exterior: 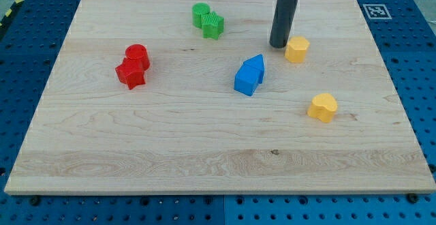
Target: Move the yellow hexagon to the yellow heart
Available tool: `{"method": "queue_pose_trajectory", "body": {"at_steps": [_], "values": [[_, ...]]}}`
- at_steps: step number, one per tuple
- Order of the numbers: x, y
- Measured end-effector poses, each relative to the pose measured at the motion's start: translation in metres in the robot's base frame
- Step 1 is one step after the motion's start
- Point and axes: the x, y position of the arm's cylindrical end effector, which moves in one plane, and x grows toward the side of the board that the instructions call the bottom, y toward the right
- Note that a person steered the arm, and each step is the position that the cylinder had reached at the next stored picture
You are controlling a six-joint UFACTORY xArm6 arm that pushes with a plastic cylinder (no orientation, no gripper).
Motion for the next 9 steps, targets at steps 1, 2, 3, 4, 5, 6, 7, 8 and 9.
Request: {"method": "queue_pose_trajectory", "body": {"at_steps": [1,2,3,4,5,6,7,8,9], "values": [[-0.014,0.0],[0.001,0.002],[0.025,0.025],[0.036,0.035],[0.031,0.038],[0.027,0.048],[0.028,0.065],[0.029,0.077],[0.029,0.079]]}}
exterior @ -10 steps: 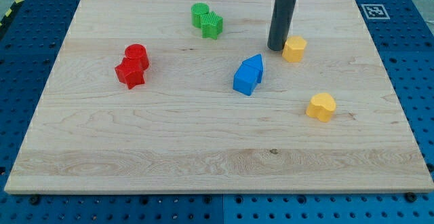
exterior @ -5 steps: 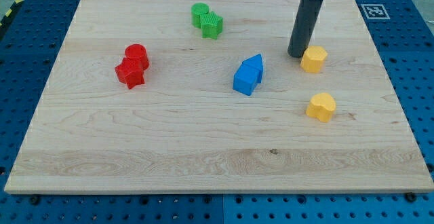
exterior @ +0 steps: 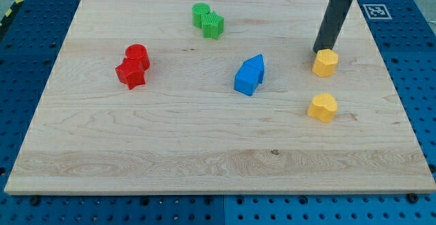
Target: Move the yellow hexagon to the yellow heart
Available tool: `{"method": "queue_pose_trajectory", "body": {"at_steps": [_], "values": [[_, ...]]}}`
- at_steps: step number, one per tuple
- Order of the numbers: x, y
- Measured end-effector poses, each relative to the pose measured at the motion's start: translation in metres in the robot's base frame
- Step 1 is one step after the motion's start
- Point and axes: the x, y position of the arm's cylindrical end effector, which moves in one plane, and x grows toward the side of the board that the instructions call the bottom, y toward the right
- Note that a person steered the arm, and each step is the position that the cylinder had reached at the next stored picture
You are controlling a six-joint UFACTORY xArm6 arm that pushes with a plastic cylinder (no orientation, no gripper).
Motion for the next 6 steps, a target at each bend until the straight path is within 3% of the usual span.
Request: {"method": "queue_pose_trajectory", "body": {"at_steps": [5,6], "values": [[0.073,0.0],[0.048,0.002]]}}
